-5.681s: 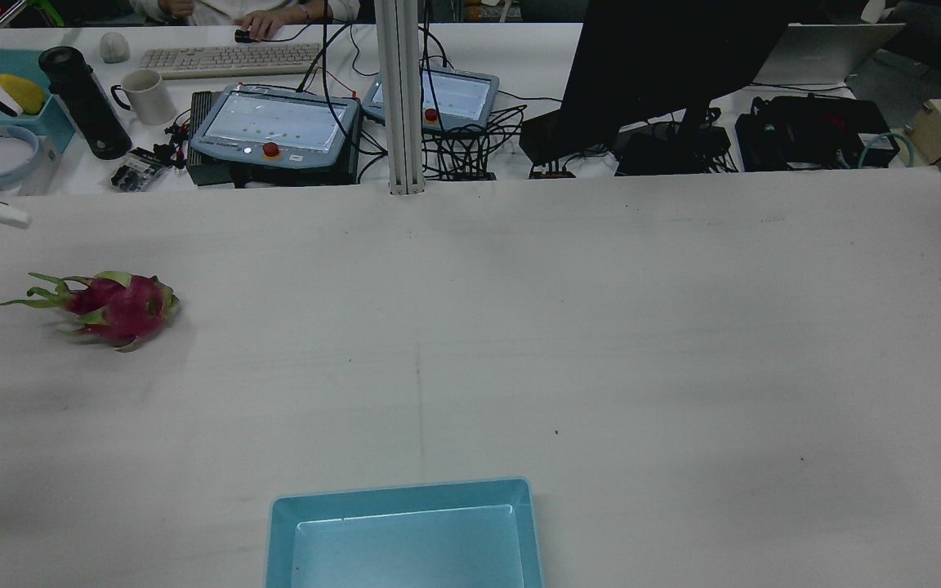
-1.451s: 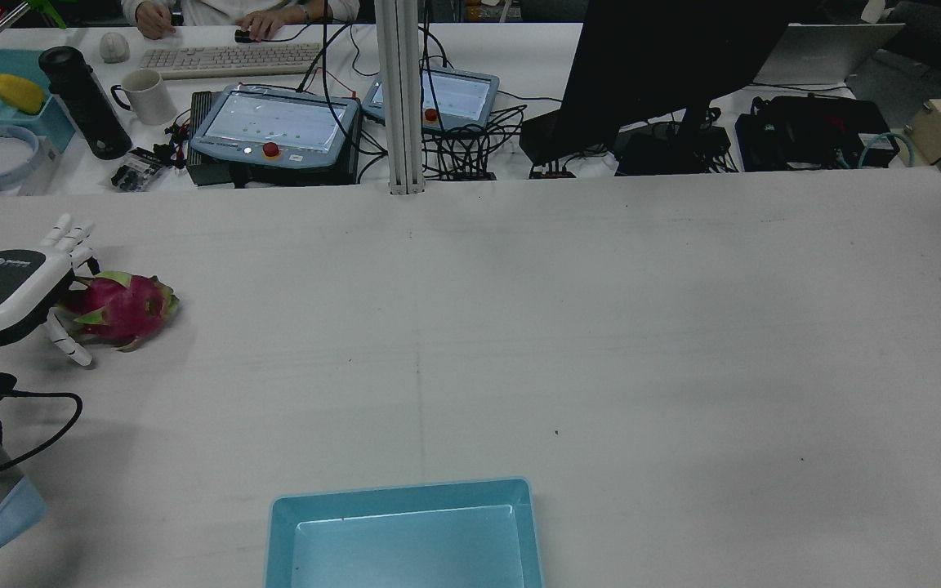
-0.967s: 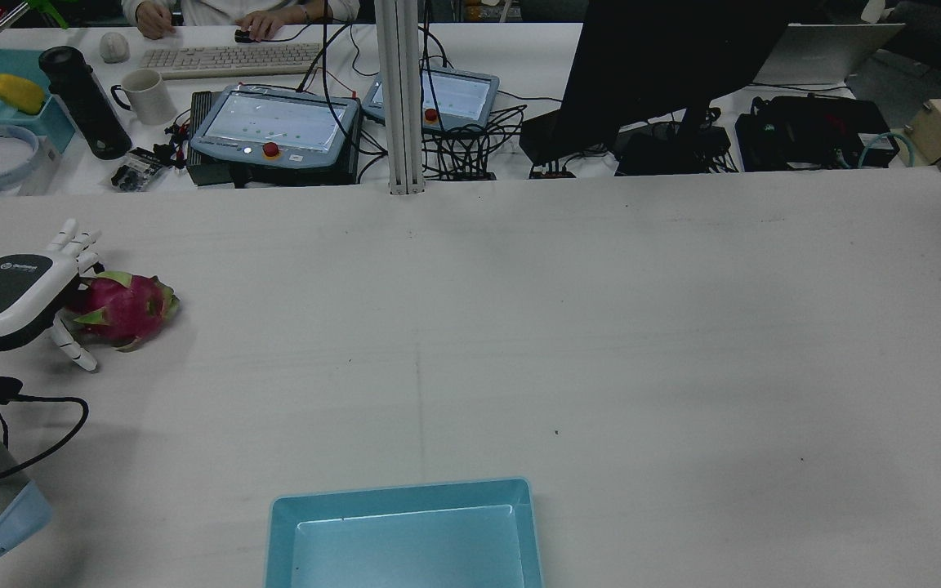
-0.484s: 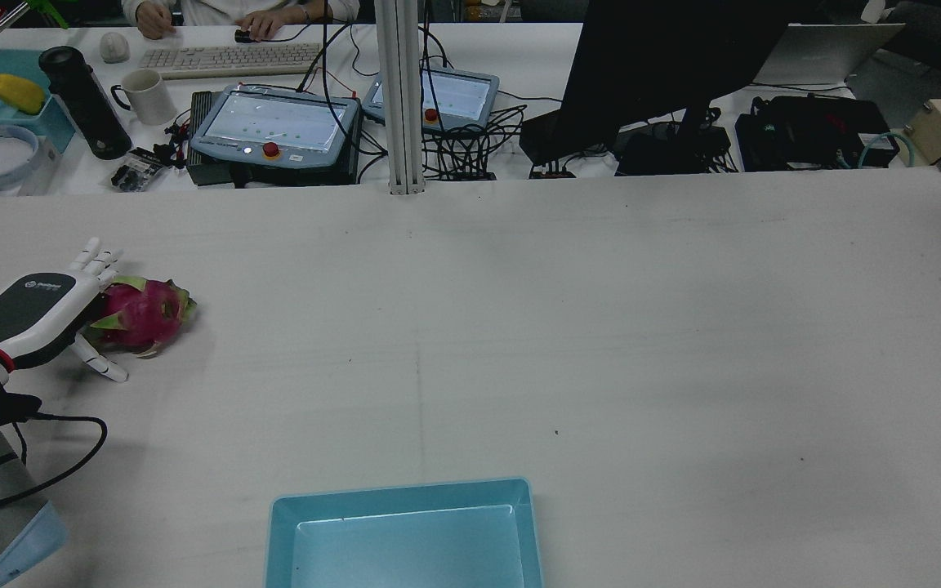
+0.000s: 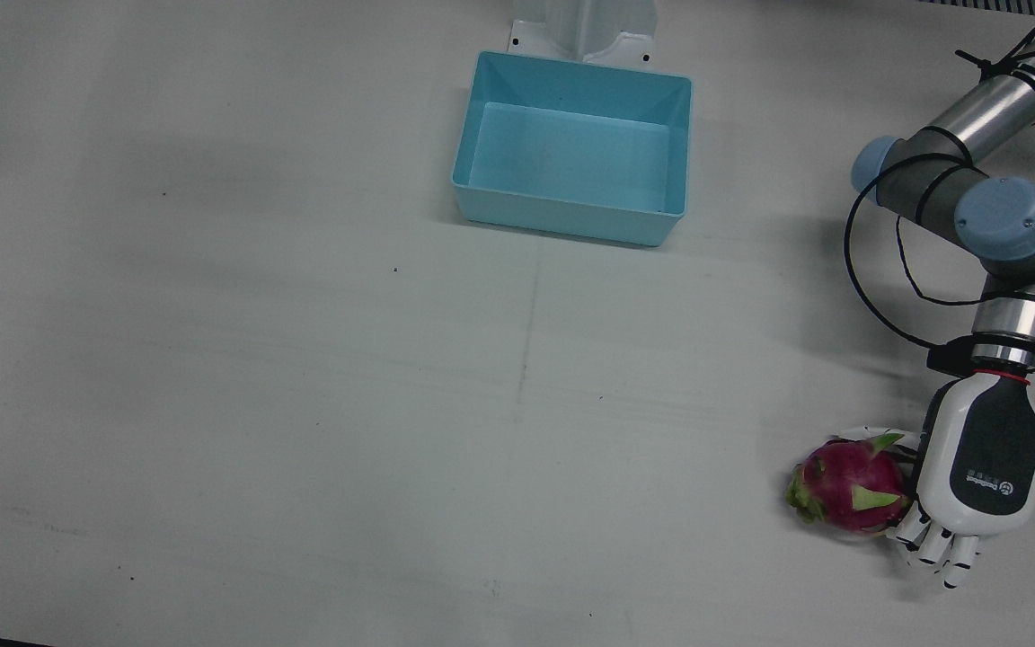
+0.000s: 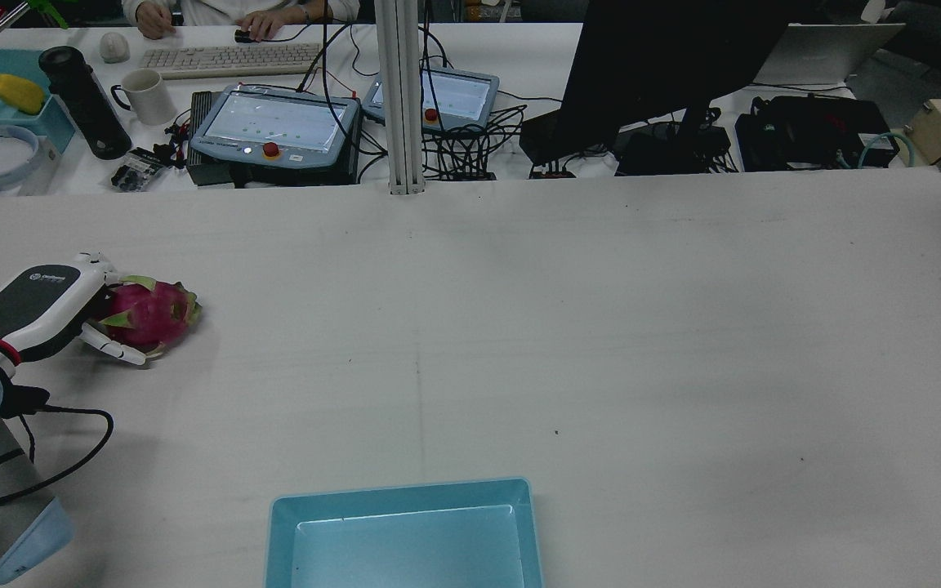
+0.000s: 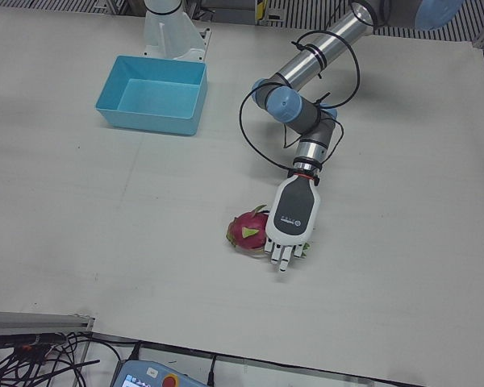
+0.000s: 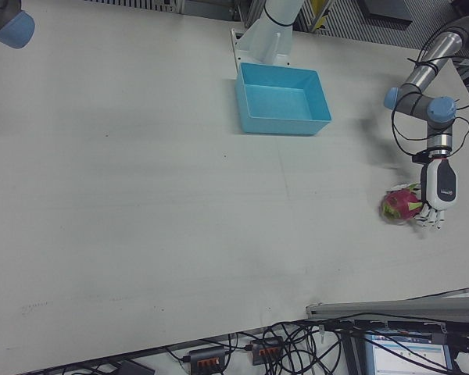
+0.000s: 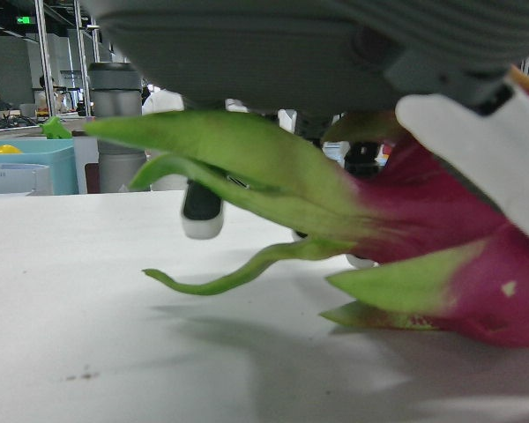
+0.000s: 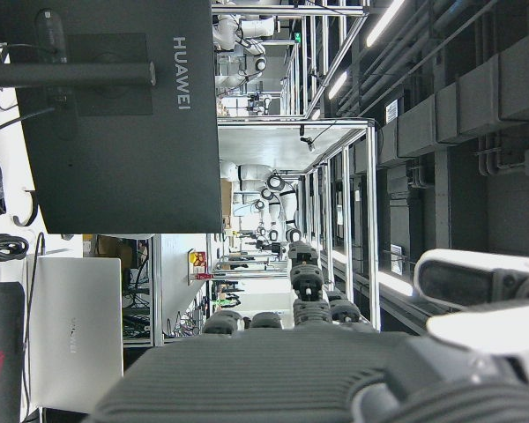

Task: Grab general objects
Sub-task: 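Close the left hand's fingers around the pink dragon fruit, then lift the dragon fruit off the table with the left hand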

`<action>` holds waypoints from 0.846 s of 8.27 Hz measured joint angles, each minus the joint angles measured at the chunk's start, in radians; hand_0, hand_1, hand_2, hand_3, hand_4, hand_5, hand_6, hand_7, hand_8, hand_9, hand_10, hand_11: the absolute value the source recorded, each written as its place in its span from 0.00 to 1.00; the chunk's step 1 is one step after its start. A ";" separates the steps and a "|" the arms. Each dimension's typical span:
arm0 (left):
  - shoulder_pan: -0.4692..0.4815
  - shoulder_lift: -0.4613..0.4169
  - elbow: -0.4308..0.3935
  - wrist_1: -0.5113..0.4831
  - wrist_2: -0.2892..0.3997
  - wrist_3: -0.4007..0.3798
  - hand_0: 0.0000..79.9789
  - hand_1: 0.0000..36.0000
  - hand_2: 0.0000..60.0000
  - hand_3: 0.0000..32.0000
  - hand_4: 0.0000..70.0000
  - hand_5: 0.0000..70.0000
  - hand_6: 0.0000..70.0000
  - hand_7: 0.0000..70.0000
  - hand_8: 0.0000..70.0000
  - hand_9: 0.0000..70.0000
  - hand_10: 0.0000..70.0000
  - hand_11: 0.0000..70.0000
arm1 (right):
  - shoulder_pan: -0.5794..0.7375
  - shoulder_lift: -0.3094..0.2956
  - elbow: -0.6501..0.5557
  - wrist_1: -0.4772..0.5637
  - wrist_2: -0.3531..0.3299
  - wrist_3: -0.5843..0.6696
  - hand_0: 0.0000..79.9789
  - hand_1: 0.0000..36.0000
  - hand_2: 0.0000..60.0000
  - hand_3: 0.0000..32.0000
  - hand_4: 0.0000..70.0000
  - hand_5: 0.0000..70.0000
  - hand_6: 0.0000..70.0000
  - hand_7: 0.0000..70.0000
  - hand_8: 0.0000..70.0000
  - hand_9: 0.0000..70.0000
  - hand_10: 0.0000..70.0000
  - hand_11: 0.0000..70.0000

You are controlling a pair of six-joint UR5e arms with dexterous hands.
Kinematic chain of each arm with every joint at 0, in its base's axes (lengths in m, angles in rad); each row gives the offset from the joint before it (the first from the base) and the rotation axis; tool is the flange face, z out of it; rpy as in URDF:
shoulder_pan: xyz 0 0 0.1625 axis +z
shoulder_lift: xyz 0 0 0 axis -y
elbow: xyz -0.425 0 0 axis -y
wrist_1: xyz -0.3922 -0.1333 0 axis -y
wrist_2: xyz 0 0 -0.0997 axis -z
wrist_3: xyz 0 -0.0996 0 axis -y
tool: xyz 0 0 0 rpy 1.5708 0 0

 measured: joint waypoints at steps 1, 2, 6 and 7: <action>-0.001 0.000 0.000 -0.002 -0.005 -0.001 0.24 0.30 1.00 0.00 0.38 1.00 0.72 1.00 0.78 1.00 1.00 1.00 | 0.000 0.000 0.000 0.000 0.000 0.000 0.00 0.00 0.00 0.00 0.00 0.00 0.00 0.00 0.00 0.00 0.00 0.00; -0.003 0.000 0.000 -0.005 -0.008 -0.003 0.24 0.23 1.00 0.00 0.38 1.00 0.73 1.00 0.80 1.00 1.00 1.00 | 0.000 0.000 0.000 0.000 0.000 0.000 0.00 0.00 0.00 0.00 0.00 0.00 0.00 0.00 0.00 0.00 0.00 0.00; -0.057 0.027 -0.015 -0.081 -0.016 -0.109 0.32 0.18 0.94 0.00 0.36 1.00 0.70 1.00 0.78 1.00 1.00 1.00 | 0.000 0.000 0.001 0.000 0.000 0.000 0.00 0.00 0.00 0.00 0.00 0.00 0.00 0.00 0.00 0.00 0.00 0.00; -0.087 0.068 -0.054 -0.114 -0.015 -0.164 0.33 0.18 0.92 0.00 0.37 1.00 0.70 1.00 0.78 1.00 1.00 1.00 | 0.000 0.000 0.001 0.000 0.000 0.000 0.00 0.00 0.00 0.00 0.00 0.00 0.00 0.00 0.00 0.00 0.00 0.00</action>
